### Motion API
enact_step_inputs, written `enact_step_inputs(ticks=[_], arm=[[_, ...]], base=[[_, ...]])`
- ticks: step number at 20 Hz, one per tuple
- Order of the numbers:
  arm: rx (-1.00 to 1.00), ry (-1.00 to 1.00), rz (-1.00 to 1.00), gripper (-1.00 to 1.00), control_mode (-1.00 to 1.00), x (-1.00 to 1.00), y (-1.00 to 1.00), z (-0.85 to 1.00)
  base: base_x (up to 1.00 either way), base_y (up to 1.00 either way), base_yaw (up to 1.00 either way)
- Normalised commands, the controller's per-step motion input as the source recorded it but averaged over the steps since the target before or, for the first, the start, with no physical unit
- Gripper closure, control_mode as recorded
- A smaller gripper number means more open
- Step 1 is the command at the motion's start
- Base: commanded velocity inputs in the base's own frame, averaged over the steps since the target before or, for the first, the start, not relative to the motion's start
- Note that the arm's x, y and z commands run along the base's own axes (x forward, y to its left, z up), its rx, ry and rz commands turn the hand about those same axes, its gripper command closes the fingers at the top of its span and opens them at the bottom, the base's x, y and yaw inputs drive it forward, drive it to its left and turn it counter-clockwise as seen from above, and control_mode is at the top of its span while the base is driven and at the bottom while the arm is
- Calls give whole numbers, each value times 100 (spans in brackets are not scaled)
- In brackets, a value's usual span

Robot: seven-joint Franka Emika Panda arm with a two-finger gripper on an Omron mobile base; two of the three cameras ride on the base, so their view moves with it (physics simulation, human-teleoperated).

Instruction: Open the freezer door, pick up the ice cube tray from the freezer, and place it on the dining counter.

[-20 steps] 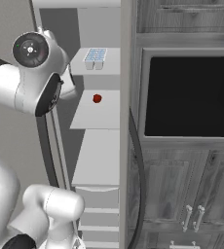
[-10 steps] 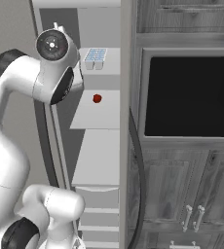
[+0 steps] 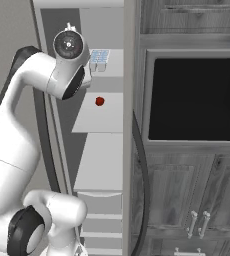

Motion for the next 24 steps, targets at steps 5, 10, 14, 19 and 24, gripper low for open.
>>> enact_step_inputs(ticks=[5,10,14,19,24], arm=[[3,1,0,-100,-100,43,0,-13],[3,4,0,-100,-100,40,0,-14],[4,5,0,-100,-100,43,0,-8],[3,3,0,-100,-100,46,0,-13],[1,1,0,-100,-100,49,0,-9]], base=[[0,0,0],[0,0,0],[0,0,0],[0,0,0],[0,0,0]])
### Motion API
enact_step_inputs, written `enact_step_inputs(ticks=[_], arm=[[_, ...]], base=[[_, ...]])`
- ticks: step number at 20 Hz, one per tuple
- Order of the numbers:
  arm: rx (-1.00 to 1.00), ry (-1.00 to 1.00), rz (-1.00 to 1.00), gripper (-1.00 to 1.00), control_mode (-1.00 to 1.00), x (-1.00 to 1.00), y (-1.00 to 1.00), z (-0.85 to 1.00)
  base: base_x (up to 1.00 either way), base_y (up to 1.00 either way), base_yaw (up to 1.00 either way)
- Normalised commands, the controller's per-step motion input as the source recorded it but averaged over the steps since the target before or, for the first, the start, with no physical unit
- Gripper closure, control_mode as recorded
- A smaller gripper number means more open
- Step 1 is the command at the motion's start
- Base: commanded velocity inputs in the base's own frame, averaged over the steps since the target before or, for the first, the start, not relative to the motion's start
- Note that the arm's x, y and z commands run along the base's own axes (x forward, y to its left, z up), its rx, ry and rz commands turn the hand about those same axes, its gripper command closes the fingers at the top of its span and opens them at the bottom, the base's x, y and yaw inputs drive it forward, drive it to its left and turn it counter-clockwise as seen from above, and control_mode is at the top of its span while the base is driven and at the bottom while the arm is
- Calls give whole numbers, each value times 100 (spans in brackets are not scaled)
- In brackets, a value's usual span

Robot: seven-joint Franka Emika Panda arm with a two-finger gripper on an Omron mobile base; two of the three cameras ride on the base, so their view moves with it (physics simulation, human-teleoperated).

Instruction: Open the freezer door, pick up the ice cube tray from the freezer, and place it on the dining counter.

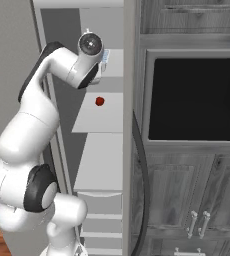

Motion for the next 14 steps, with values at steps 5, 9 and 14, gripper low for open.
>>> enact_step_inputs(ticks=[5,9,14], arm=[[0,1,0,-100,-100,53,0,-7],[0,2,0,-100,-100,41,0,-2],[0,5,0,-100,-100,36,0,-4]], base=[[0,0,0],[0,0,0],[0,0,0]])
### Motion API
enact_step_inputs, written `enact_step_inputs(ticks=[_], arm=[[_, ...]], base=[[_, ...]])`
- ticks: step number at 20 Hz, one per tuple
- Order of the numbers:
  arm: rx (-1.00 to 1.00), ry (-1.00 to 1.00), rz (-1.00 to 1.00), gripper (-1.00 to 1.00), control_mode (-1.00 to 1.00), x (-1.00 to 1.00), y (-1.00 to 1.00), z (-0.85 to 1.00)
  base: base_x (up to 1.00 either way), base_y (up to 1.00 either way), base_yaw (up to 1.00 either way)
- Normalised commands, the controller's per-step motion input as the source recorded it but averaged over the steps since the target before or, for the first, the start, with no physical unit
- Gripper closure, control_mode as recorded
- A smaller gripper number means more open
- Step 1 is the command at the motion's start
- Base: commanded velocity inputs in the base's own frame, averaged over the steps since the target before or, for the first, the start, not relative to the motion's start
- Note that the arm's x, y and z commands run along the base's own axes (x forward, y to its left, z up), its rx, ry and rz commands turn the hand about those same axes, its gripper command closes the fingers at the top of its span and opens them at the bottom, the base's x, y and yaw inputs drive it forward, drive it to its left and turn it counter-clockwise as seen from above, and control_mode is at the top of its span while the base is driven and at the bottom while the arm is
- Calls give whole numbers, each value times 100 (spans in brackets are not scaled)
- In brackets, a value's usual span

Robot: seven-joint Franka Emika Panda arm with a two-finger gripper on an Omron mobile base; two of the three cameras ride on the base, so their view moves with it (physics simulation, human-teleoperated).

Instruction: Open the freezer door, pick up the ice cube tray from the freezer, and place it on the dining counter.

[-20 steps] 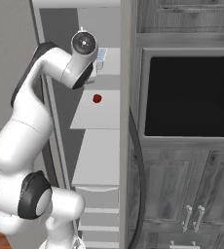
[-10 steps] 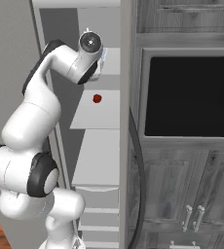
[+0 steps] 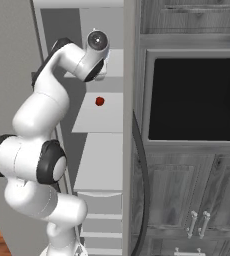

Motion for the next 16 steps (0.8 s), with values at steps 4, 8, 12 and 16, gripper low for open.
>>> enact_step_inputs(ticks=[4,8,12,16], arm=[[0,7,0,-100,-100,32,0,-6],[0,6,0,-100,-100,32,0,-9],[0,3,0,-100,-100,32,0,-12],[0,4,0,-100,-100,33,0,-11]], base=[[0,0,0],[0,0,0],[0,0,0],[0,0,0]])
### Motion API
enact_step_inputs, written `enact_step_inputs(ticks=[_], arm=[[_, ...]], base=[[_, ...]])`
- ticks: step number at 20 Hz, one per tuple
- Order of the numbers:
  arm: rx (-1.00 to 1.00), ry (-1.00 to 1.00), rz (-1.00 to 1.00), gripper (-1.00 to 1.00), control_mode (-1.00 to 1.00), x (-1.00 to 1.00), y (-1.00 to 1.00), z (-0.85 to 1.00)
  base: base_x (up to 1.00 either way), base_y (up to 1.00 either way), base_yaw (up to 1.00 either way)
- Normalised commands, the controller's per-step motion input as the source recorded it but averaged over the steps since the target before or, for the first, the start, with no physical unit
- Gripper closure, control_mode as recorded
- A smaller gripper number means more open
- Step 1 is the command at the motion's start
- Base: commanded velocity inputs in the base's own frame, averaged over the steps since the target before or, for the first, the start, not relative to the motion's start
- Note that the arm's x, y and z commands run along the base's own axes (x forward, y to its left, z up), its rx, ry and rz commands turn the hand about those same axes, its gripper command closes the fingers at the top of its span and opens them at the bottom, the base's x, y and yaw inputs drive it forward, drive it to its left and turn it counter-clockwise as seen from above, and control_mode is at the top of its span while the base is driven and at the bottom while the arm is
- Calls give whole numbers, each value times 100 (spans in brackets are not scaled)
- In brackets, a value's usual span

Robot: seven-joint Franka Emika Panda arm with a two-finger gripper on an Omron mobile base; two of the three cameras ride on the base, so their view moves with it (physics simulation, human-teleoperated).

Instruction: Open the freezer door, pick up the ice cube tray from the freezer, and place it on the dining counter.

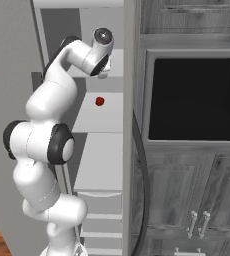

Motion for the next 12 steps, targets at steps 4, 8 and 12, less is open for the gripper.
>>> enact_step_inputs(ticks=[4,8,12], arm=[[0,1,0,-100,-100,36,0,-9],[0,1,0,-100,-100,37,0,-4],[0,1,0,-100,-100,17,0,0]], base=[[0,0,0],[0,0,0],[0,0,0]])
